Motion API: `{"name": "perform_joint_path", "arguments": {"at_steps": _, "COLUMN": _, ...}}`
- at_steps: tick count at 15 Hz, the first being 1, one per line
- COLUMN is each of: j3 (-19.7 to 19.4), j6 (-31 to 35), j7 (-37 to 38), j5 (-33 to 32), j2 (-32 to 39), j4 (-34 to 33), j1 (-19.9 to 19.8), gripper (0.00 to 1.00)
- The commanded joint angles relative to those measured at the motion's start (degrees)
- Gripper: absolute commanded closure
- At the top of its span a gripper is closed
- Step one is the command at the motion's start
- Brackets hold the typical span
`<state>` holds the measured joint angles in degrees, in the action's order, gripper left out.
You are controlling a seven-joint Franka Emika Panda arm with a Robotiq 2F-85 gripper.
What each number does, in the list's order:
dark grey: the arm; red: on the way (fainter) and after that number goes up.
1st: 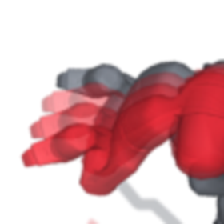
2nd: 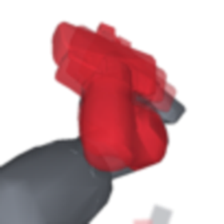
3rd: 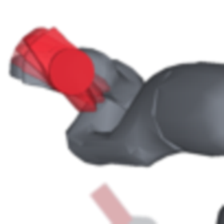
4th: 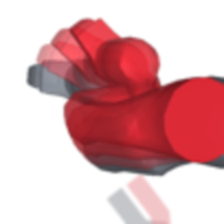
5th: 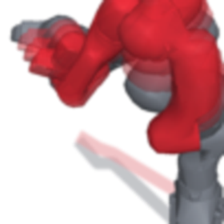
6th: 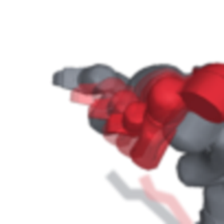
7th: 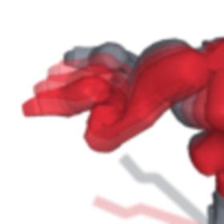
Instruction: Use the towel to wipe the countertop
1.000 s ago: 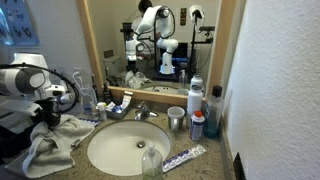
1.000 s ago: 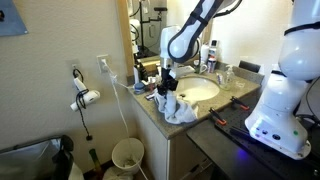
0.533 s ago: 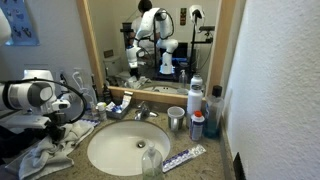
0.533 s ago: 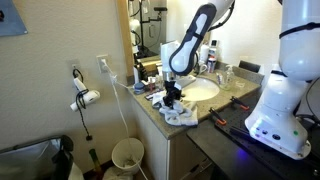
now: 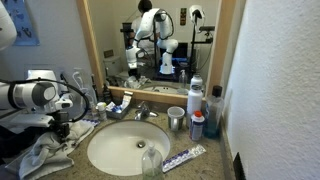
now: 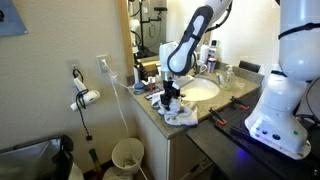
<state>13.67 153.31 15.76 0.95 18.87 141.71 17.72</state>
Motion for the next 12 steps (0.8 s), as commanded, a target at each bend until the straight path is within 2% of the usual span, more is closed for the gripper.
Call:
{"name": "perform_joint_path", "arguments": {"at_steps": 1, "j3": 0.4, "j6": -2.0, "j7": -1.5, "j5": 1.7, "j2": -3.3, "j4": -1.2, "j1": -0.4, "gripper": 0.00}}
{"name": "perform_joint_path", "arguments": {"at_steps": 7, "j3": 0.4, "j6": -7.0, "j7": -2.2, "j5": 1.2, "j2": -15.9, "j4": -2.2, "j1": -1.1, "gripper": 0.00}}
{"name": "perform_joint_path", "arguments": {"at_steps": 12, "j3": 0.0, "j6": -12.4, "j7": -0.4, "j5": -6.7, "j2": -29.6, "j4": -3.5, "j1": -2.7, "gripper": 0.00}}
